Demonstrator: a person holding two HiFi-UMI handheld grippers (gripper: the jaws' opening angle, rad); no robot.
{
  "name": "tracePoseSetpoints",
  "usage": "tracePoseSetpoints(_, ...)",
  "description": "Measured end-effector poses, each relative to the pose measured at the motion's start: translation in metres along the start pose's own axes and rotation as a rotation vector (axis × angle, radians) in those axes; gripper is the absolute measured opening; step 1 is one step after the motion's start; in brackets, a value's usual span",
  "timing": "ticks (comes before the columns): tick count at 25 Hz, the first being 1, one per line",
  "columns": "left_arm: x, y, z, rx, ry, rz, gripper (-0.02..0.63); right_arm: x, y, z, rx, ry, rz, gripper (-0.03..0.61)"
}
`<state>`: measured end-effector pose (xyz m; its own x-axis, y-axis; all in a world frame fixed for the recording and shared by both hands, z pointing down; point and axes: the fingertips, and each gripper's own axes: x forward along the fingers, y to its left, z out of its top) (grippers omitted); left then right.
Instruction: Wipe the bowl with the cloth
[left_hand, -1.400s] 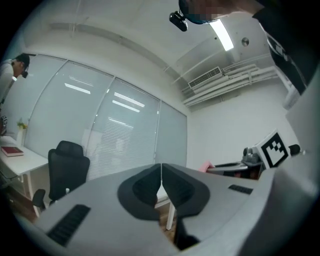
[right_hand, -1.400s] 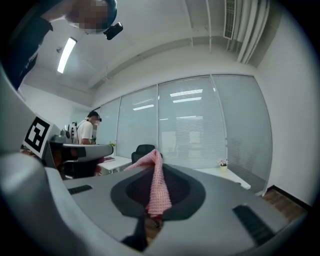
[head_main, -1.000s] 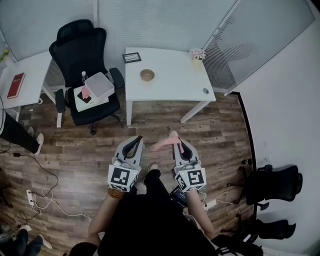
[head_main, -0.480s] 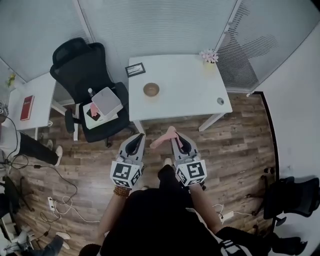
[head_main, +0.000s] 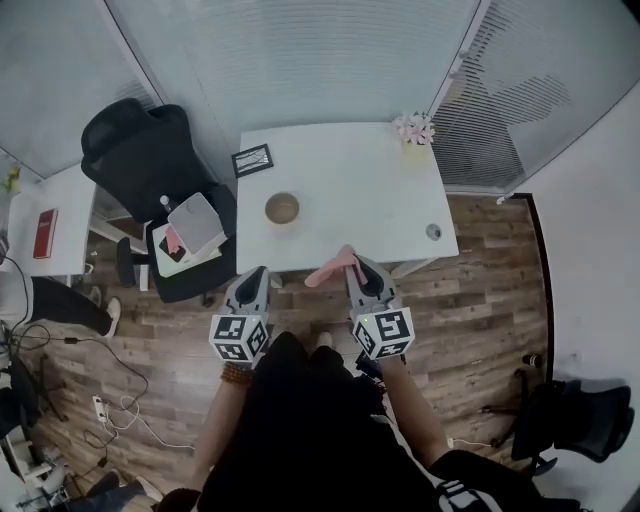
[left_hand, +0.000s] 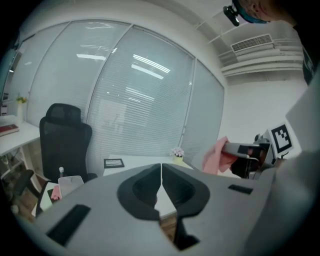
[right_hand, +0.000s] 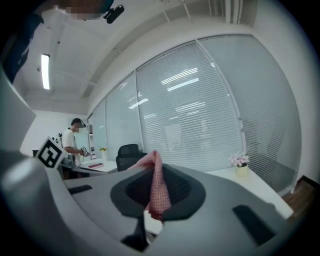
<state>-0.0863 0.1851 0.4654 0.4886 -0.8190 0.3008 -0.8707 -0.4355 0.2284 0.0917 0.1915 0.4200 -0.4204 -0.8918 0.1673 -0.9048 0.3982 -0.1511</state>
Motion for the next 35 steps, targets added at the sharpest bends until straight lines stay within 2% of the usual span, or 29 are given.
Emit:
tracePoseSetpoints(3, 0.032, 0.023, -0.014, -0.029, 0.047, 0.023, 0.014, 0.025, -0.013, -0.005, -0.007, 0.022, 0.047, 0.018)
tracePoseSetpoints(8, 0.112, 0.070, -0.046, -0.064, 0.163, 0.002, 0.015, 0.073, -0.050, 0.003, -0.017, 0.050, -0.009, 0.018)
tracePoseSetpoints(11, 0.159, 0.110, -0.075, -0.128, 0.241, 0.018, 0.017, 0.102, -0.062, 0.001, -0.020, 0.093, -0.018, 0.018)
tracePoseSetpoints(14, 0.198, 0.144, -0.101, -0.194, 0.301, 0.045, 0.023, 0.135, -0.073, -0.006, -0.081, 0.164, 0.008, 0.018)
tracePoseSetpoints(16, 0.222, 0.160, -0.116, -0.246, 0.342, 0.038, 0.048, 0.154, -0.083, -0.006, -0.132, 0.199, 0.008, 0.018)
tracePoseSetpoints(19, 0.251, 0.178, -0.134, -0.282, 0.407, 0.034, 0.114, 0.178, -0.098, -0.004, -0.144, 0.226, -0.011, 0.018)
tracePoseSetpoints(22, 0.266, 0.186, -0.163, -0.279, 0.499, 0.059, 0.138, 0.193, -0.102, -0.004, -0.148, 0.252, -0.003, 0.018)
tracePoseSetpoints(25, 0.279, 0.188, -0.185, -0.323, 0.581, 0.069, 0.140, 0.213, -0.099, -0.004, -0.149, 0.271, 0.038, 0.018)
tracePoseSetpoints(26, 0.281, 0.186, -0.191, -0.346, 0.605, 0.068, 0.120, 0.218, -0.098, -0.006, -0.148, 0.280, 0.052, 0.018)
tracePoseSetpoints(27, 0.282, 0.182, -0.195, -0.365, 0.625, 0.070, 0.063, 0.221, -0.097, -0.010, -0.151, 0.294, 0.064, 0.018)
tracePoseSetpoints(30, 0.284, 0.170, -0.201, -0.389, 0.663, 0.088, 0.022, 0.233, -0.101, -0.021, -0.182, 0.340, 0.085, 0.018)
tracePoseSetpoints(35, 0.295, 0.155, -0.198, -0.356, 0.697, 0.094, 0.023, 0.258, -0.104, -0.050, -0.196, 0.397, 0.105, 0.018)
